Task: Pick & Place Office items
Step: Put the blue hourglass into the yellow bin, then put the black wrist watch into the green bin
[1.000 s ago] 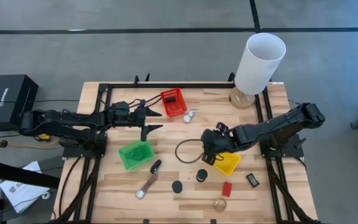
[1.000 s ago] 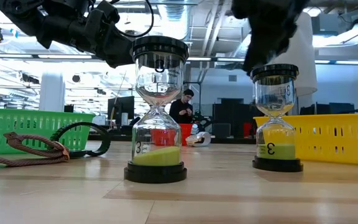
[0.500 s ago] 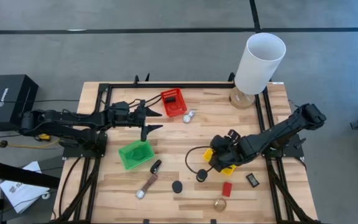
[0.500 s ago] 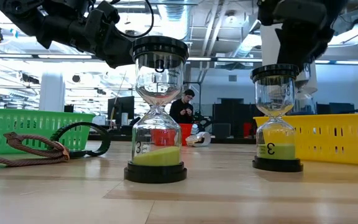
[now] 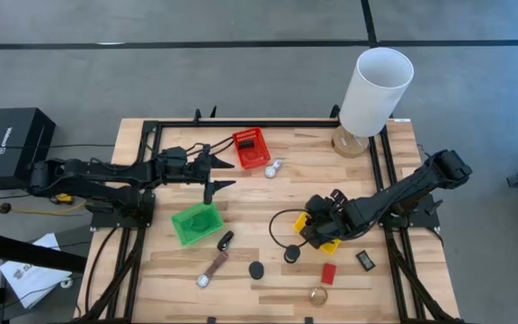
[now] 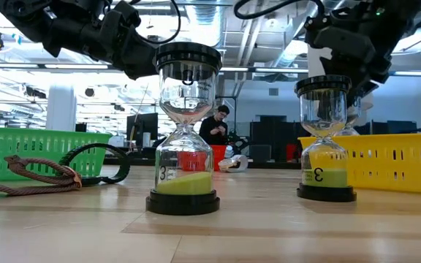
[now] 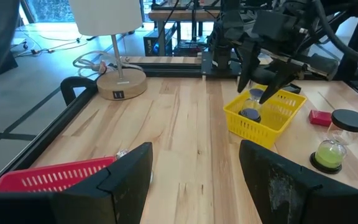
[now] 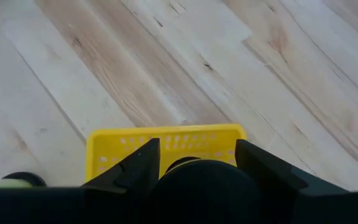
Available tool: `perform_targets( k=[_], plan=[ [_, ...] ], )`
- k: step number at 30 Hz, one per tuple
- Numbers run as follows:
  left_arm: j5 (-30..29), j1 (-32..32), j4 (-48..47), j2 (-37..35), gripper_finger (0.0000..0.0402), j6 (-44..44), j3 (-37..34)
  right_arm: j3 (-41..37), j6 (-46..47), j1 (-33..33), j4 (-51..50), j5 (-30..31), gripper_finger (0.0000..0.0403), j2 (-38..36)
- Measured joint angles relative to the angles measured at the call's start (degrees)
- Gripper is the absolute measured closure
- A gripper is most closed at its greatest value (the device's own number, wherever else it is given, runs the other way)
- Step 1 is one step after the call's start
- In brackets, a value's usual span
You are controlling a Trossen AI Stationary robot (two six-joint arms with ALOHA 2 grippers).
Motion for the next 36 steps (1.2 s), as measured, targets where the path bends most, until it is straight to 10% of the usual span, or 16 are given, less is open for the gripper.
perform_targets(
  k=[36],
  plan=[
    [0.0,0.0,0.6,0.0,0.0165,0.0,0.0,6.2,-7.7,-4.7,-5.2,-3.4,0.014,3.4]
  ],
)
